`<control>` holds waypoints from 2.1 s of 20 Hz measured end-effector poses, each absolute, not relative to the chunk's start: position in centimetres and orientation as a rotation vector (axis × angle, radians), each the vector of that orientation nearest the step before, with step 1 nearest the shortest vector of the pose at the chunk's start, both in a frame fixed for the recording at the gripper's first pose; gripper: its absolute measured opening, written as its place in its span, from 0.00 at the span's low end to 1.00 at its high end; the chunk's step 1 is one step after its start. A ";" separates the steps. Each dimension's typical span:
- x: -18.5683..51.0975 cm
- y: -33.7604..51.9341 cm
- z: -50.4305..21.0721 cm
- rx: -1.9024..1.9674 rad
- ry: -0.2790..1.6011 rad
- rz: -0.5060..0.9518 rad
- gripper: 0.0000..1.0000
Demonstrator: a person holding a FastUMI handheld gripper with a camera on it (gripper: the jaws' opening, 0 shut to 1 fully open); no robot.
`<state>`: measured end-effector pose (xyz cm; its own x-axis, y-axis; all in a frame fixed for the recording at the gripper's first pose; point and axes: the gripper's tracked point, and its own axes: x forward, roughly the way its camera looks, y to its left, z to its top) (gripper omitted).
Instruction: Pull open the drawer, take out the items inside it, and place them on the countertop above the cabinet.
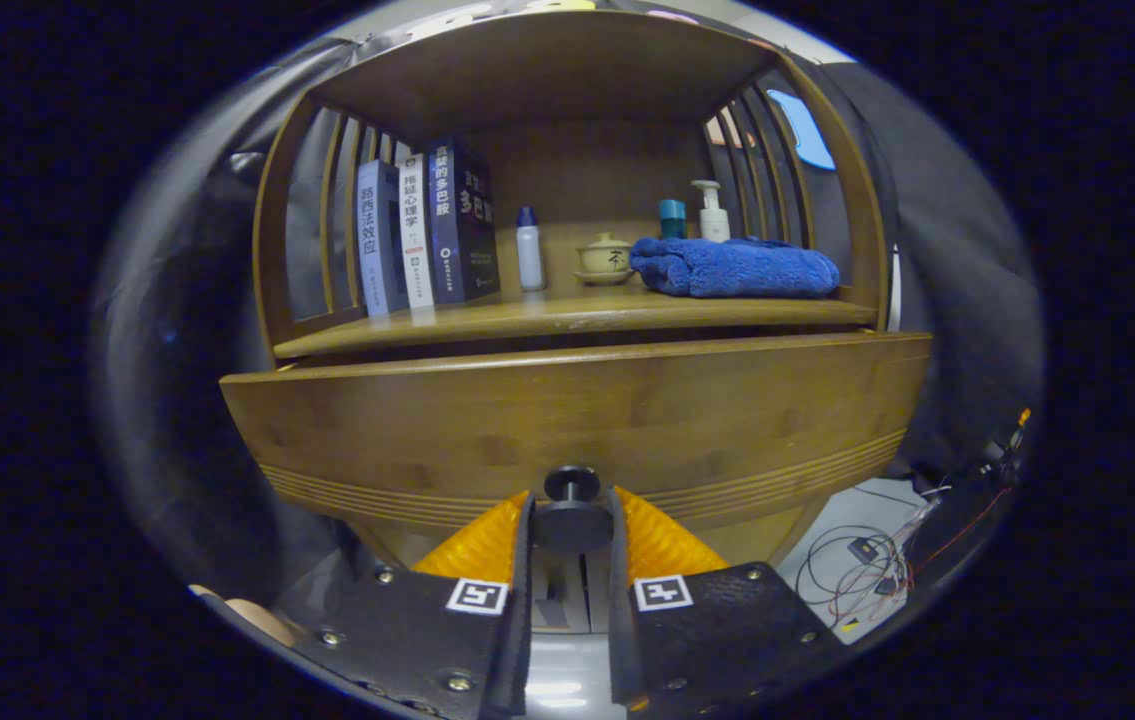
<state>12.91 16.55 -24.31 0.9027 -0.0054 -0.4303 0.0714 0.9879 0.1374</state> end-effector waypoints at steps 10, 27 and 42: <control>4.4 16.5 -23.2 0.158 0.518 0.005 0.32; -0.6 16.0 -21.2 0.156 0.549 0.075 0.44; 11.8 15.8 -13.6 0.085 0.564 0.140 0.44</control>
